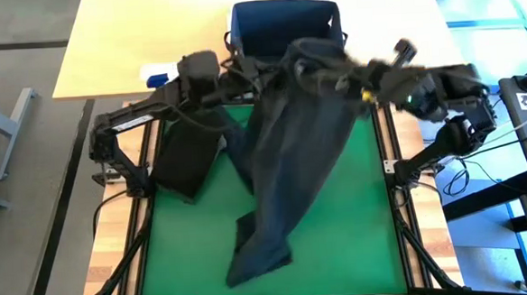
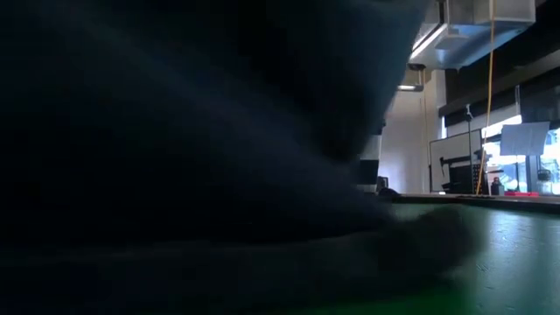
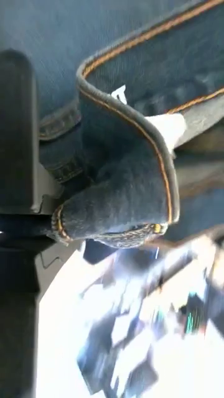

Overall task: Fold Laundry from Bin
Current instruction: Fold the blue pants

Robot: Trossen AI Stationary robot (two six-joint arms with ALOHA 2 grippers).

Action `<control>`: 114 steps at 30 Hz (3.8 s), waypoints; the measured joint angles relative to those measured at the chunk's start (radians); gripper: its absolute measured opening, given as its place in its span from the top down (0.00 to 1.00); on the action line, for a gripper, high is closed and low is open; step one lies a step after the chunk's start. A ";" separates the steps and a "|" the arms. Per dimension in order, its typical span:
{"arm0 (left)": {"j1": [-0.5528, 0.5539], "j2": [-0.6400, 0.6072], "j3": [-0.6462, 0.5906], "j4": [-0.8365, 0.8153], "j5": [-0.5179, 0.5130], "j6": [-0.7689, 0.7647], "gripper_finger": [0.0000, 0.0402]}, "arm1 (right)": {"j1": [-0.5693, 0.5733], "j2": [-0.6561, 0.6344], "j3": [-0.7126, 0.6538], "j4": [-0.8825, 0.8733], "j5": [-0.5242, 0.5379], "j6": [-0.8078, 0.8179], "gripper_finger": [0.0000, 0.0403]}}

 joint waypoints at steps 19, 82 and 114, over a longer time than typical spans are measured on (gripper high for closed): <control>0.038 0.015 0.129 0.703 0.564 -0.127 0.95 | 0.018 -0.070 0.025 1.078 -0.195 -0.836 0.97; -0.314 -0.006 0.053 -0.109 -0.158 -0.173 0.95 | 0.316 0.003 -0.075 0.075 -0.487 0.177 0.98; 0.281 0.259 -0.700 0.552 0.490 -0.539 0.95 | -0.606 -0.302 -1.425 0.786 -0.656 0.454 0.96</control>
